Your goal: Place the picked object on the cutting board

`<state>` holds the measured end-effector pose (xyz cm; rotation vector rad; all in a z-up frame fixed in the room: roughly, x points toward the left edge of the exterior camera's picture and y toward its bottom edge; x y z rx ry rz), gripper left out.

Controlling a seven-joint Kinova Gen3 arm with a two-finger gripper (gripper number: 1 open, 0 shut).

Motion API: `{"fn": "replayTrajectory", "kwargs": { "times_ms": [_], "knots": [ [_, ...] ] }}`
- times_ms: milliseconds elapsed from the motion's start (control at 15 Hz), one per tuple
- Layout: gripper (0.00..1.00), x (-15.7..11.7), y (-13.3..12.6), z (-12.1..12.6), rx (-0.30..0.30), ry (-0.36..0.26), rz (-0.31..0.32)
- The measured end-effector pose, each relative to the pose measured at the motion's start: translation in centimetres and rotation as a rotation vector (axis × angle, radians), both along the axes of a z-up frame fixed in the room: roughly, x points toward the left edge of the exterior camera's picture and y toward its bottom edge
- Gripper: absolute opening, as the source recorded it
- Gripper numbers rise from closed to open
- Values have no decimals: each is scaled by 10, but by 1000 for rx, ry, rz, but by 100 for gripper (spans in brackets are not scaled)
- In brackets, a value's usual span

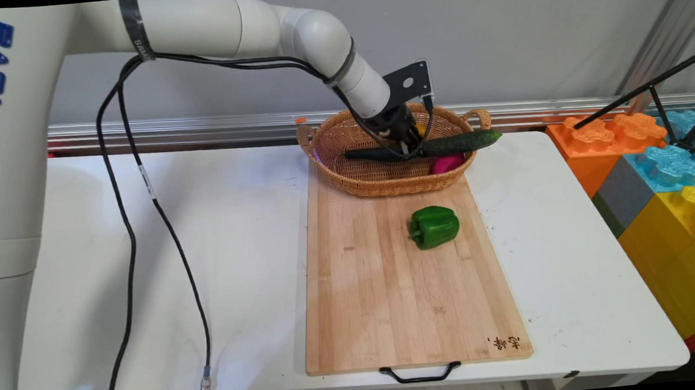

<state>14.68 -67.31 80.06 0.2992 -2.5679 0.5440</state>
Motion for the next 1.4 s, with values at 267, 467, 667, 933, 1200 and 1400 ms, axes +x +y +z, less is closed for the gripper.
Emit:
{"fn": "replayTrajectory", "kwargs": {
  "times_ms": [267, 467, 667, 933, 1200, 1400],
  "knots": [
    [0, 2, 5, 13, -4, 8, -2],
    [0, 3, 11, 30, -25, 16, -8],
    [0, 5, 20, 53, -46, 20, -15],
    [0, 4, 44, 86, -49, 27, -41],
    [0, -6, 83, 117, -3, 57, -72],
    [0, -12, 109, 128, 38, 74, -89]
  ]
}}
